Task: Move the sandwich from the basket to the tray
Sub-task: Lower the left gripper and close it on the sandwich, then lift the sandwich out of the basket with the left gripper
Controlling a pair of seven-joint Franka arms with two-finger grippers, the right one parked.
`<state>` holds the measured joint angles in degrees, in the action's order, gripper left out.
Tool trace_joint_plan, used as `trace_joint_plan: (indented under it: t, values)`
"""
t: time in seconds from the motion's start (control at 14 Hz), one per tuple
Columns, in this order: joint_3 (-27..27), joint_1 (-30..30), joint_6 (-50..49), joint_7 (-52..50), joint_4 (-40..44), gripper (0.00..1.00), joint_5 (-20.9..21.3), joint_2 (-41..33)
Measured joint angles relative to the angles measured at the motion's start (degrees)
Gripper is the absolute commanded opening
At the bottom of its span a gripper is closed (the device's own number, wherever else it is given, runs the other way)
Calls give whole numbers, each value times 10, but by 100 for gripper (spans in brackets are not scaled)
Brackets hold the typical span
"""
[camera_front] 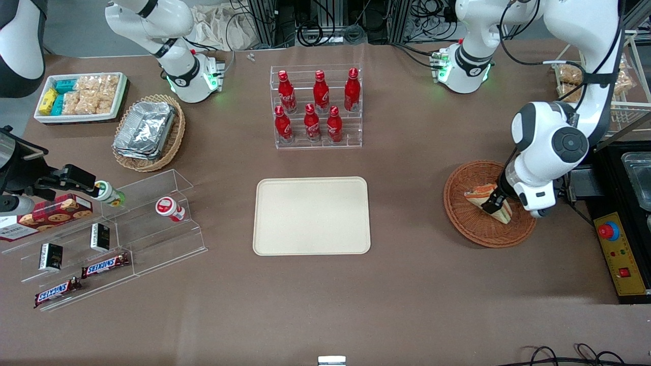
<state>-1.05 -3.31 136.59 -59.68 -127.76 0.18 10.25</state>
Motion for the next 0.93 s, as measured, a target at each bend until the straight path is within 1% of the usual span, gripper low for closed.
trace_joint_plan:
  t: [0.29,0.36,0.43,0.5,0.57,0.64,0.71,0.86,0.93]
  values:
    - [2,4,27,4,-10,97,0,8]
    - [2,8,44,10,-16,95,0,14]
    - [2,12,57,16,-21,86,0,21]
    - [2,14,65,21,-24,71,0,28]
    - [3,15,69,23,-25,60,0,33]
    - [3,14,70,24,-25,56,0,36]
    - [3,14,70,25,-25,50,0,37]
    - [3,14,71,25,-25,30,0,37]
    - [3,14,71,26,-25,26,0,37]
